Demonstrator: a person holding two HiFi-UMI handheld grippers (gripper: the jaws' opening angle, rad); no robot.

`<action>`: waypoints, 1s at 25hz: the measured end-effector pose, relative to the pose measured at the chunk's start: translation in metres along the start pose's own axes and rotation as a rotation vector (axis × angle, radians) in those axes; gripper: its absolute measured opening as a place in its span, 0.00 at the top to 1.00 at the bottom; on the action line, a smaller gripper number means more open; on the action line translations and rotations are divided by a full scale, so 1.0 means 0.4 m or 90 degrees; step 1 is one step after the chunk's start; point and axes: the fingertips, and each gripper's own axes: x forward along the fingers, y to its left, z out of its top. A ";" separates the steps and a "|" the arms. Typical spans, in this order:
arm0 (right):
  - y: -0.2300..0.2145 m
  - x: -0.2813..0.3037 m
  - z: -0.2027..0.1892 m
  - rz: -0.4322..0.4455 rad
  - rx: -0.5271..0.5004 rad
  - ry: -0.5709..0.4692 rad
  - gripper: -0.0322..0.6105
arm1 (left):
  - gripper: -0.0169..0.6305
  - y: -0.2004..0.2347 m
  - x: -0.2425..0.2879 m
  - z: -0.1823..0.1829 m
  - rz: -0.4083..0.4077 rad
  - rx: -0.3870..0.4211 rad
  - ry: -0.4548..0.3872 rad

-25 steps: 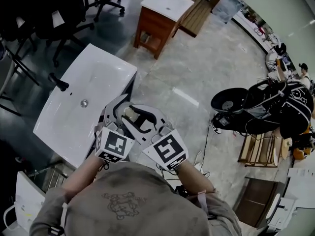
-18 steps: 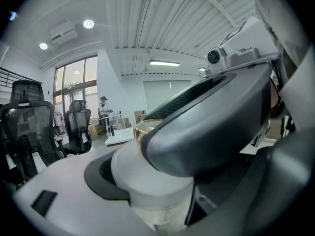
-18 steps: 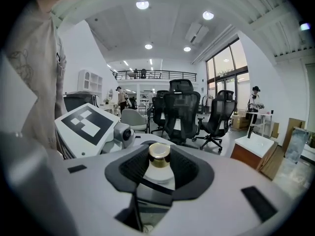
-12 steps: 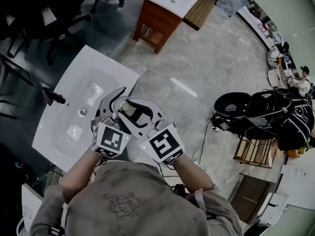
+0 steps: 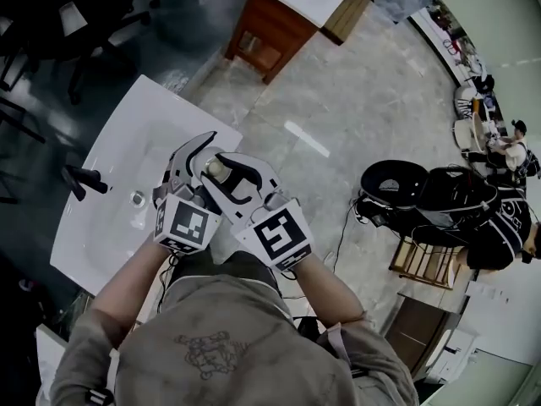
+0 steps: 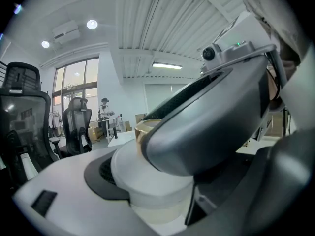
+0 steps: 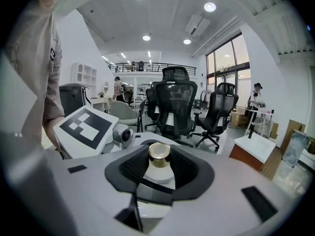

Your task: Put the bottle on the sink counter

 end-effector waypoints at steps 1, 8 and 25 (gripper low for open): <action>-0.012 0.007 -0.002 -0.003 -0.002 0.000 0.73 | 0.47 0.008 0.011 -0.003 0.002 0.005 0.000; -0.085 0.041 -0.027 -0.009 0.002 0.002 0.73 | 0.47 0.034 0.088 -0.024 -0.010 -0.014 -0.001; -0.206 0.127 -0.173 0.037 0.000 0.016 0.73 | 0.47 0.042 0.248 -0.157 -0.034 -0.029 0.001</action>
